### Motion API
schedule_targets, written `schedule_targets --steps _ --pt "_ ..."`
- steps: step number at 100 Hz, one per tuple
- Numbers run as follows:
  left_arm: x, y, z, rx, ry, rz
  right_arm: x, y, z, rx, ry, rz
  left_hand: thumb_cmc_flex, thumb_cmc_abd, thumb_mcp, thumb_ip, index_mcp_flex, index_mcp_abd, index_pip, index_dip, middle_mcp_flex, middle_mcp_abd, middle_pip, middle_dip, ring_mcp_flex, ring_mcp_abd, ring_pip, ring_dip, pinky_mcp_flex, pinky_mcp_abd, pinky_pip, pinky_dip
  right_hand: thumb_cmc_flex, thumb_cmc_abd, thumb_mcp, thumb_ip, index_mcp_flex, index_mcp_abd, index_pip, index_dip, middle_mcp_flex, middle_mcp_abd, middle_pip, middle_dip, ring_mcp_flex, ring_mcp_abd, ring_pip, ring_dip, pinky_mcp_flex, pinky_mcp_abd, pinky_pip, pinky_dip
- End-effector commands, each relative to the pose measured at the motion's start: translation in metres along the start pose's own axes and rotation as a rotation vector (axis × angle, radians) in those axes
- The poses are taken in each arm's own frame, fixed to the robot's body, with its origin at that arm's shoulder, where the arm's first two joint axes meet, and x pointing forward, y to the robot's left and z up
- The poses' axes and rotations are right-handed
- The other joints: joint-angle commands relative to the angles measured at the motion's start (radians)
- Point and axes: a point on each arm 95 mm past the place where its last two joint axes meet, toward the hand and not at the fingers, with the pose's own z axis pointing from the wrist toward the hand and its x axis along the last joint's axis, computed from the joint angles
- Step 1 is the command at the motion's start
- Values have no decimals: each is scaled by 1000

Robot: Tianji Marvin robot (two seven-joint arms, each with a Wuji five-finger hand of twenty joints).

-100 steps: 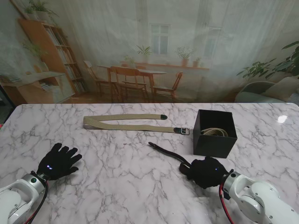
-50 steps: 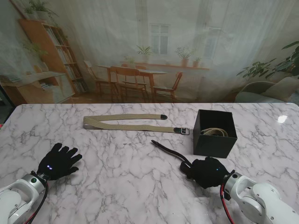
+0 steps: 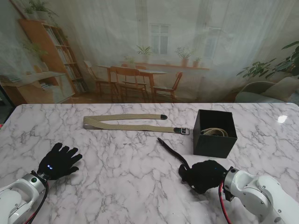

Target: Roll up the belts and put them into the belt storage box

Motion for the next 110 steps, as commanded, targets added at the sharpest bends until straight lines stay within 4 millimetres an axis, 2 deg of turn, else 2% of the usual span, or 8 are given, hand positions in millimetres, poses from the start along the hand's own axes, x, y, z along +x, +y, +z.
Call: schedule_targets --steps 1,23,34,44,58,72,81,110 --pt "2 2 0 -14 4 -3 1 -9 -2 34 3 -18 8 46 -15 -17 -16 29 -6 7 -30 25 4 -5 -9 16 20 15 -8 36 -3 16 -33 -28 51 43 -67 225 -39 24 -2 -136 32 6 4 -18 -50 -40 -9 -23 -18 0" --pt "2 3 0 -15 0 -7 3 -5 -3 62 -1 -21 14 47 -13 -16 -17 29 -7 7 -30 26 4 -4 -10 16 20 15 -8 36 -4 15 152 -241 480 98 -116 245 -62 82 -26 -141 32 -19 19 -50 -116 -105 25 -65 -48 -38" --pt "1 2 0 -16 0 -6 4 -3 -5 60 -10 -51 16 48 -13 -16 -17 30 -7 7 -31 25 4 -4 -10 16 20 15 -7 35 -4 15 289 -266 490 92 -130 206 -35 102 8 -183 34 -31 46 -94 -122 -119 52 -102 -58 -62" --pt "1 2 0 -14 2 -7 5 -2 -6 59 -18 -100 20 48 -12 -16 -19 30 -7 7 -32 27 4 -4 -10 16 21 15 -7 35 -4 15 450 -346 471 -44 -131 165 15 102 81 -238 16 -61 84 -151 -125 -146 58 -83 50 -364" --pt "1 2 1 -13 4 -7 5 -4 -6 73 -36 -164 23 49 -13 -16 -19 29 -7 7 -32 26 5 -4 -9 17 21 15 -7 34 -3 15 488 -327 379 -90 -125 115 77 86 219 -343 -98 -120 116 -216 -135 -188 86 -110 82 -448" --pt "2 3 0 -12 3 -11 3 -7 -4 77 -39 -191 21 49 -14 -17 -34 26 -13 4 -37 27 5 -4 -10 15 21 16 -8 34 -4 14 363 -287 268 -25 -111 66 146 58 336 -398 -188 -161 159 -245 -110 -203 153 -166 61 -402" --pt "2 3 0 -13 3 -11 3 -8 -2 54 -34 -198 22 49 -14 -16 -33 26 -13 4 -36 26 6 -4 -10 16 22 16 -8 35 -4 14 295 -331 191 -78 -69 35 169 59 405 -412 -207 -164 205 -242 -101 -184 208 -196 -7 -169" --pt "2 3 0 -16 3 -12 2 -12 1 -20 -32 -215 24 50 -14 -16 -30 25 -11 4 -34 26 6 -4 -10 17 21 16 -9 35 -4 14 206 -414 3 -166 84 -13 189 69 513 -391 -187 -133 290 -212 -19 -127 265 -166 28 -111"
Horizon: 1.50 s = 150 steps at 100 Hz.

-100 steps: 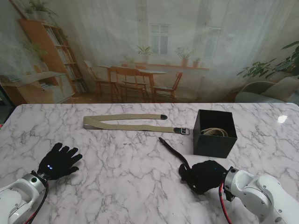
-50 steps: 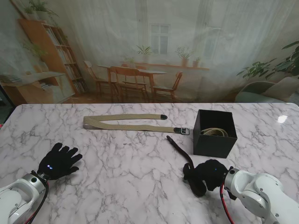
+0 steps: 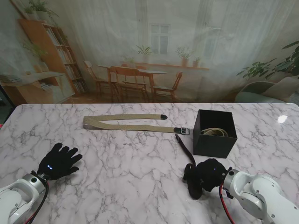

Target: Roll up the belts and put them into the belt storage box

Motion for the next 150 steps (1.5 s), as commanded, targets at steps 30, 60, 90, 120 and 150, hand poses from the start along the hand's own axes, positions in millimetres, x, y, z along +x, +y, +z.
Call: schedule_targets --steps 30,60,90,120,150 --pt "3 2 0 -16 6 -5 7 -16 1 -25 -10 44 21 51 -15 -17 -27 25 -9 5 -43 27 2 -6 -13 16 20 6 -10 34 -6 13 -117 2 -239 -93 295 -230 428 128 -363 67 324 352 -271 148 169 274 -282 270 6 212" --pt "3 2 0 -15 6 -6 10 -18 -1 -47 -38 69 18 51 -15 -17 -25 24 -8 6 -50 27 2 -6 -16 15 19 6 -12 35 -7 14 -133 26 -243 -85 441 -250 539 52 -668 189 130 143 -514 207 58 122 -405 435 -103 256" --pt "3 2 0 -15 8 -7 11 -19 0 -55 -71 127 17 51 -15 -18 -23 23 -7 7 -49 26 2 -7 -15 16 19 6 -12 35 -8 14 -116 63 -217 -72 463 -162 603 11 -768 274 26 13 -582 329 -169 -48 -463 530 -296 87" --pt "3 2 0 -18 7 -8 7 -22 2 -75 -145 174 13 51 -16 -18 -20 21 -6 7 -49 26 1 -7 -16 15 18 6 -14 35 -11 13 -90 133 -153 -44 220 -97 811 72 -681 216 292 150 -434 268 -44 -3 -303 442 -129 25" --pt "3 2 0 -18 9 -7 7 -24 4 -130 -152 153 13 51 -16 -18 -18 20 -5 8 -48 25 1 -7 -15 16 18 6 -12 35 -11 14 -73 136 -123 -42 55 -153 814 258 -323 -17 610 445 -248 137 202 204 -257 374 -40 161"
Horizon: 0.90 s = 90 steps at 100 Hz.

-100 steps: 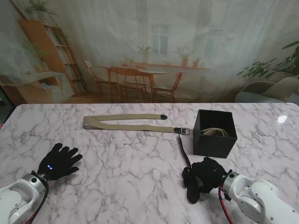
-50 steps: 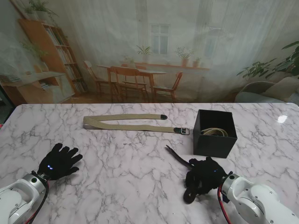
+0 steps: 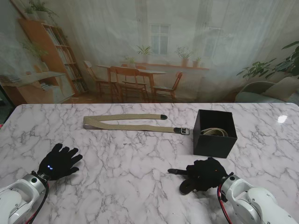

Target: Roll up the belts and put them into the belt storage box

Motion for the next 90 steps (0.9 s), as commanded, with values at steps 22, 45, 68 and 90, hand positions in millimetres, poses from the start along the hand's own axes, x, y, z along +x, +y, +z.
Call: schedule_targets --steps 22,45,68,90 --pt "2 2 0 -12 6 -3 -1 -5 1 -32 16 5 14 51 -15 -18 -21 21 -6 8 -38 27 -1 -3 -16 15 18 6 -11 35 -10 15 34 129 152 81 -107 2 -258 115 212 -190 226 108 125 -181 88 54 47 -73 62 20" --pt "2 1 0 -12 6 -5 -2 -6 2 -40 64 -17 16 50 -14 -18 -25 23 -9 7 -38 27 0 -2 -15 15 19 6 -10 34 -10 15 50 69 158 65 -428 55 -593 -199 270 -204 186 87 151 -207 50 54 21 -116 35 9" --pt "2 2 0 -12 4 -6 -2 -6 4 -50 70 -25 19 50 -14 -18 -28 26 -11 5 -38 26 1 -2 -15 16 19 6 -11 35 -10 15 34 31 140 71 -302 522 -495 -214 334 -218 253 41 199 -216 2 28 64 -270 23 -28" --pt "2 2 0 -14 3 -7 -2 -7 5 -48 39 -11 19 51 -15 -18 -25 25 -9 6 -36 27 2 -2 -14 16 20 6 -11 36 -10 14 51 58 151 66 84 180 -178 1 406 -168 275 117 260 -186 47 59 119 -205 45 -80"
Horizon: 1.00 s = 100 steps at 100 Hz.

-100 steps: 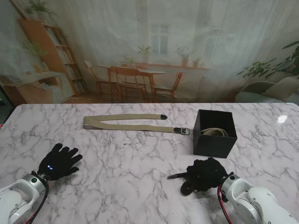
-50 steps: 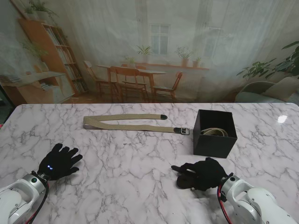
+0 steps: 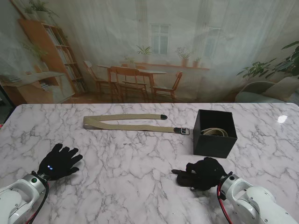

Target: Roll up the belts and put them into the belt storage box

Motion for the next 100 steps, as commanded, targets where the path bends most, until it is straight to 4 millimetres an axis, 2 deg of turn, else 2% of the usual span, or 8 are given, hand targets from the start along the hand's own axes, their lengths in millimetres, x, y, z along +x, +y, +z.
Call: schedule_targets --steps 1,5,11,25,32,40,45,100 --pt "2 2 0 -15 3 -5 2 -3 -1 6 -14 6 18 51 -15 -18 -24 24 -9 6 -37 27 2 -2 -15 16 20 6 -11 36 -10 14 113 15 112 12 43 -164 140 30 100 -94 186 80 25 -43 3 6 2 42 15 -19" --pt "2 2 0 -16 3 -5 2 -4 -1 4 -19 7 18 51 -15 -18 -25 24 -9 6 -37 27 1 -2 -15 16 19 6 -12 36 -10 14 129 19 96 2 44 -244 193 26 92 -90 193 95 25 -33 18 17 -13 90 10 -18" --pt "3 2 0 -17 3 -5 3 -4 -2 -4 -29 7 19 50 -15 -18 -23 24 -8 6 -37 28 1 -2 -15 17 20 6 -12 36 -11 14 128 32 94 4 83 -316 231 40 92 -91 194 105 27 -13 43 33 -28 162 17 -7" --pt "3 3 0 -19 3 -6 4 -4 -2 -24 -55 31 18 51 -15 -18 -19 24 -6 7 -36 28 1 -2 -15 16 19 6 -12 36 -11 14 150 57 89 7 128 -336 220 60 104 -85 192 116 69 16 102 59 -6 253 59 33" --pt "3 3 0 -19 4 -6 5 -4 -2 -37 -60 36 16 50 -16 -18 -17 22 -5 8 -34 27 2 -2 -15 15 19 6 -12 35 -11 14 168 68 91 11 155 -343 222 67 119 -81 190 122 87 22 116 62 19 240 81 45" --pt "3 2 0 -20 4 -6 5 -3 -2 -48 -60 38 16 50 -15 -18 -15 22 -4 8 -31 26 2 -2 -14 17 19 6 -11 36 -11 14 186 66 97 16 187 -325 229 71 147 -72 183 124 118 18 142 69 83 157 122 52" --pt "3 2 1 -20 5 -6 5 -2 -2 -46 -59 51 14 50 -16 -18 -14 23 -3 8 -30 25 2 -2 -14 17 19 6 -11 37 -11 14 194 63 103 15 199 -308 231 65 161 -69 173 118 132 12 147 70 117 132 132 46" --pt "3 3 1 -16 -4 -5 -1 26 -2 -47 -34 6 11 48 -15 -18 -7 21 0 10 -27 26 1 -1 -13 17 19 6 -10 36 -9 15 208 57 119 15 218 -283 240 59 176 -62 162 114 139 8 135 72 142 126 122 23"
